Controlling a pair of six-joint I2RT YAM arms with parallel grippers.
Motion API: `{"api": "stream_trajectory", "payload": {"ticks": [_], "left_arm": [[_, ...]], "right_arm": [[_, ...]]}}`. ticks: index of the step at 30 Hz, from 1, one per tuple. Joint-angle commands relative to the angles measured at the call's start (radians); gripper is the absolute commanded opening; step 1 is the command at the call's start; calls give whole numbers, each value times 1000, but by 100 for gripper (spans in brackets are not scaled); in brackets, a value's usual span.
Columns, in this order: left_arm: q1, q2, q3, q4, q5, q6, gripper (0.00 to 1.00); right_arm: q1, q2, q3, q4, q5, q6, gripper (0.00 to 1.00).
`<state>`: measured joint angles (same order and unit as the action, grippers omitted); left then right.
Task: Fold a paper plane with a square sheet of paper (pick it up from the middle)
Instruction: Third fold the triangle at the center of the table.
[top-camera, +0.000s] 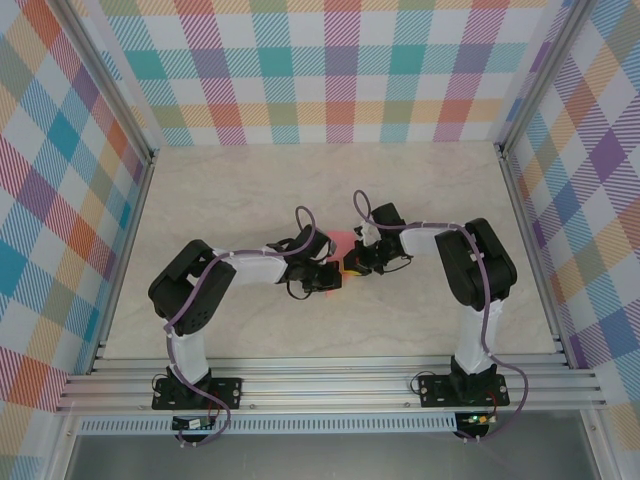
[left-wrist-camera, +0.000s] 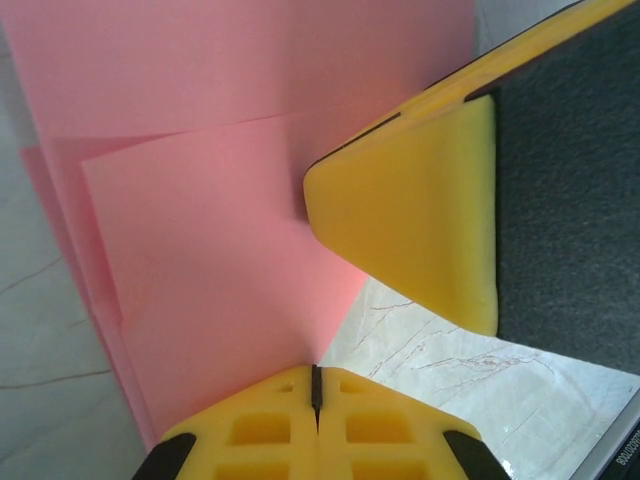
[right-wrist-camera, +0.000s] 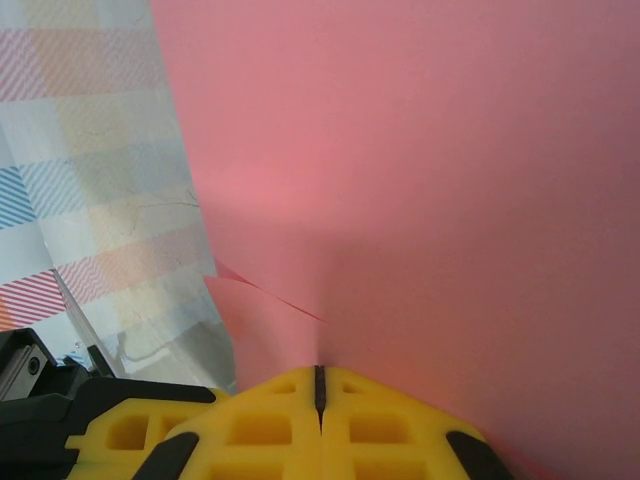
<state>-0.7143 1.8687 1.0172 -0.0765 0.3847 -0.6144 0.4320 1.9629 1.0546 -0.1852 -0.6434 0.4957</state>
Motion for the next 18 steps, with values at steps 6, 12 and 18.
{"api": "stream_trajectory", "payload": {"ticks": [6,12,18], "left_arm": [[35,-35,-26,-24,11,-12,3],[39,-23,-70,-20,67,-4,3],[37,-48,-94,-108,-9,25,3]], "right_arm": [[1,34,-8,-28,57,-19,0],[2,36,-4,-40,69,-20,0],[0,39,-4,-42,74,-22,0]]}}
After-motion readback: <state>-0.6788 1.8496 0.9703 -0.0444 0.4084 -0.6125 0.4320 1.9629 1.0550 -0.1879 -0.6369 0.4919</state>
